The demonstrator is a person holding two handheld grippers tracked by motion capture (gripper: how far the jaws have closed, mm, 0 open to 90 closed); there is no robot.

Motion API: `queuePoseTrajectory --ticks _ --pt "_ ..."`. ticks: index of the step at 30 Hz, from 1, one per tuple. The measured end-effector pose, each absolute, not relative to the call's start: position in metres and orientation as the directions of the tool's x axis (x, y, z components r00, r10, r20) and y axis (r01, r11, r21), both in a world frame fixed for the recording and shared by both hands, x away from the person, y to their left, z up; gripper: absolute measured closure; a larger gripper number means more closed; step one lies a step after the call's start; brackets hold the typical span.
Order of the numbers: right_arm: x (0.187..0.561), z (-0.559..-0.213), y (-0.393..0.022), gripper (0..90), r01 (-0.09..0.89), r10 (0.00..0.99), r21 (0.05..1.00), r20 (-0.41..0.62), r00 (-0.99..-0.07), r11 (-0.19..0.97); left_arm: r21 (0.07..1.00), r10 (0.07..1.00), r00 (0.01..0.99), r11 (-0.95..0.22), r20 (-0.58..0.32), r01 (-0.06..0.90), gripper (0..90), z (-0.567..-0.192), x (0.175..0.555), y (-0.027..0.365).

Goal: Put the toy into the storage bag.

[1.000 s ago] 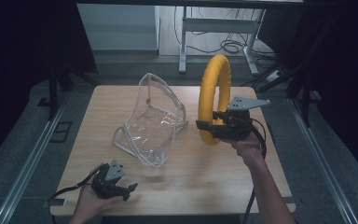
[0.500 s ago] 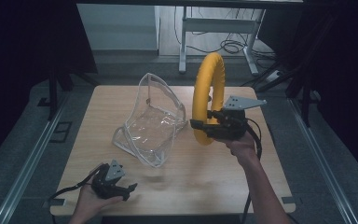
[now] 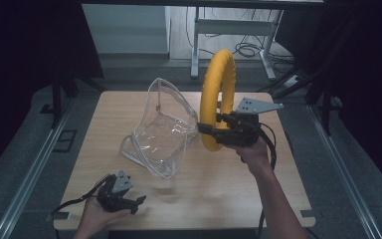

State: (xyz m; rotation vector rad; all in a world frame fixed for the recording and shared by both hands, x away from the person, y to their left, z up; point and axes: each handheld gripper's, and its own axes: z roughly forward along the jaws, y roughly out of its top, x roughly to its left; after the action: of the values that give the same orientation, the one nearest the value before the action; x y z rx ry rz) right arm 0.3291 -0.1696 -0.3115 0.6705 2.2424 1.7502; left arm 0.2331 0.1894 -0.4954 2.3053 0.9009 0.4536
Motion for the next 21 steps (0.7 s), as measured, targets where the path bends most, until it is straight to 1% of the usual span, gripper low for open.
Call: queuePoseTrajectory --ticks 13,21 --pt "0.321 -0.284 -0.152 48.7 0.152 0.428 0.976 0.072 -0.901 0.155 0.656 0.700 0.709 -0.575 0.087 0.488 15.7 -0.495 0.233 0.190" --pt "0.319 -0.277 -0.144 48.7 0.135 0.409 0.980 0.065 -0.910 0.145 0.657 0.702 0.707 -0.574 0.086 0.489 15.7 -0.495 0.233 0.189"
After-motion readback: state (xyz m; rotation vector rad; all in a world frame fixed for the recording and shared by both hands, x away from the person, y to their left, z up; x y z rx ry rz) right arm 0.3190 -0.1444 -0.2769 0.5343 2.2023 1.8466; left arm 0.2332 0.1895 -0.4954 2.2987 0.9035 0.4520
